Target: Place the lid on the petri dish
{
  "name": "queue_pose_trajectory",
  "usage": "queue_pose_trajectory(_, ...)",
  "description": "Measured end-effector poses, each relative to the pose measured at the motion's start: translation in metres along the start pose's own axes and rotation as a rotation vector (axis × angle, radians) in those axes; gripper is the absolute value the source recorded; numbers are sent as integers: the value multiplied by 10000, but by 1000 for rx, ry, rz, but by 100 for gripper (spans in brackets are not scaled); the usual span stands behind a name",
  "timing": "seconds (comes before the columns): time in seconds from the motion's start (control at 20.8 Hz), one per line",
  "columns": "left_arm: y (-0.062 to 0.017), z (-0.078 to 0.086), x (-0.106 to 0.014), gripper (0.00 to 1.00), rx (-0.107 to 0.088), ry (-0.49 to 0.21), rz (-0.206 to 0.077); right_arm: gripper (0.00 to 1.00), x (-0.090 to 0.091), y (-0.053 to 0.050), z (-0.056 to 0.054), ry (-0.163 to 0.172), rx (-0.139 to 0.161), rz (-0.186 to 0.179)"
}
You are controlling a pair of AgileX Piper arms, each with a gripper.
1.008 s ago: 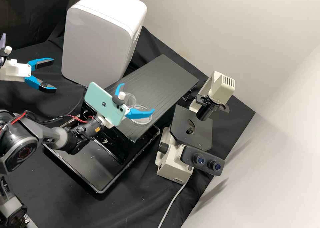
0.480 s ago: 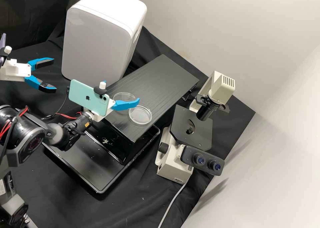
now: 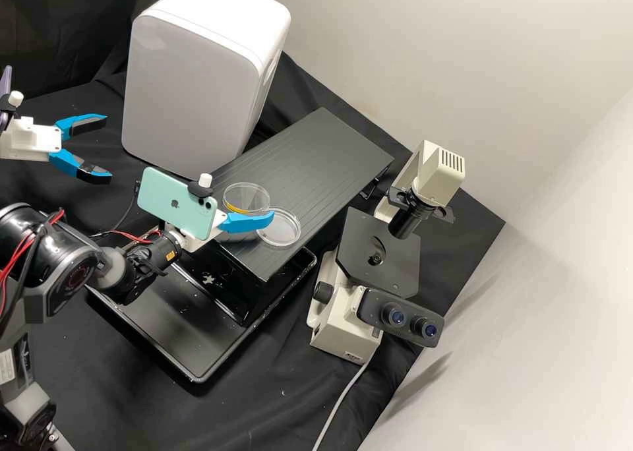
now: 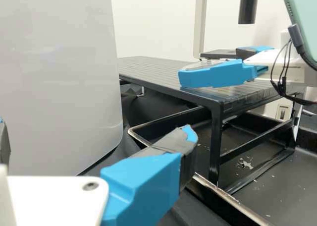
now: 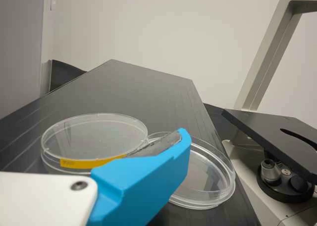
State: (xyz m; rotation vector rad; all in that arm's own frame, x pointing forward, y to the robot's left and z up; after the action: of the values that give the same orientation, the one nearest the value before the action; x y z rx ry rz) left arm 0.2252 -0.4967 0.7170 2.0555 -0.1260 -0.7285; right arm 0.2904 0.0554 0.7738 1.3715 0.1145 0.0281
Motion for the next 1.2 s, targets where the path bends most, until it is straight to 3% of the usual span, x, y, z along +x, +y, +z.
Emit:
queue_pose_trajectory(0.43,0,0,0,100,0,0,0,100,62,-28,17,-6,5,11)
queue_pose_trajectory(0.86,0,0,0,100,0,0,0,100,209,15,77,-23,6,36)
queue_pose_trajectory(0.91,0,0,0,100,0,0,0,0,213,13,77,-25,7,33)
queue_pose_trajectory(1.2,0,0,0,100,0,0,0,0,213,15,80,-26,7,33)
